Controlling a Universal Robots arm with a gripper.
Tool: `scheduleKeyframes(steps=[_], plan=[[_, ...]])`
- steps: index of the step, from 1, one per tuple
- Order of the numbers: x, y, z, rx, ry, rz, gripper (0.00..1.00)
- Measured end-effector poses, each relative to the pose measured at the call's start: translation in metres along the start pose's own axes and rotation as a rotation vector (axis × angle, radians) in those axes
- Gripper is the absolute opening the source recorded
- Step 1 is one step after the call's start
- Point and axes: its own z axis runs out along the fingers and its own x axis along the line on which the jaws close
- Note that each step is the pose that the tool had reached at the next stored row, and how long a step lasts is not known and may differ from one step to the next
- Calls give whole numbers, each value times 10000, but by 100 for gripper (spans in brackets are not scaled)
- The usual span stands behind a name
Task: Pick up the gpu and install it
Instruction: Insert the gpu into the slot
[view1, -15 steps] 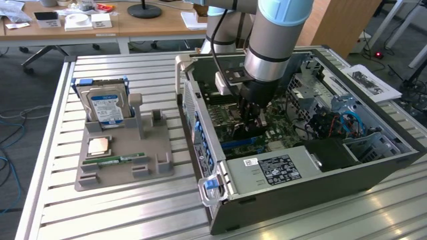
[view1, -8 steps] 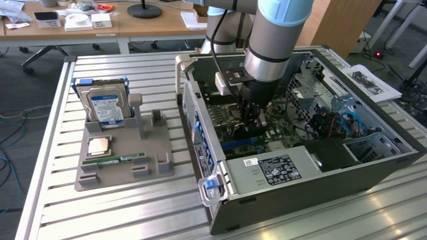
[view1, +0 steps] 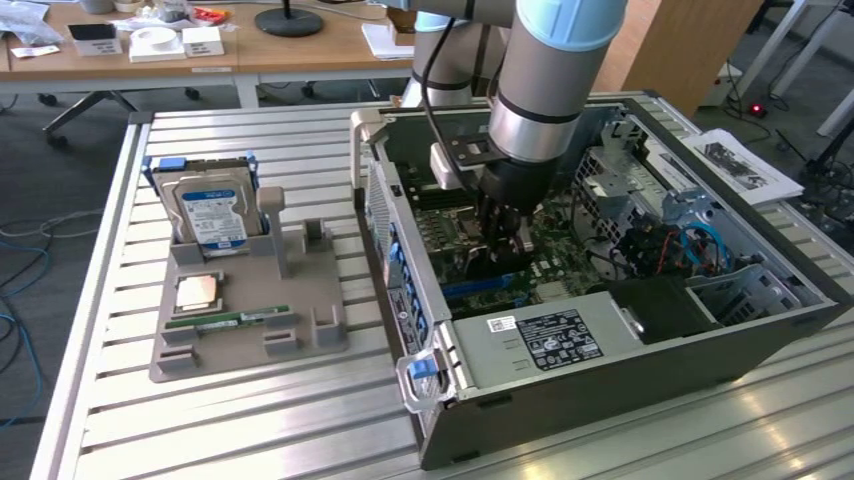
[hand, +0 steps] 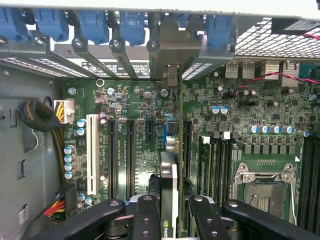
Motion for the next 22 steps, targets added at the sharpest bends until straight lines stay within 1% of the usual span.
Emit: scheduleKeyframes(steps=[3,22], plan=[[-1,0,-15,0,0,0,27],[3,-8,-15,0,2,20,27]])
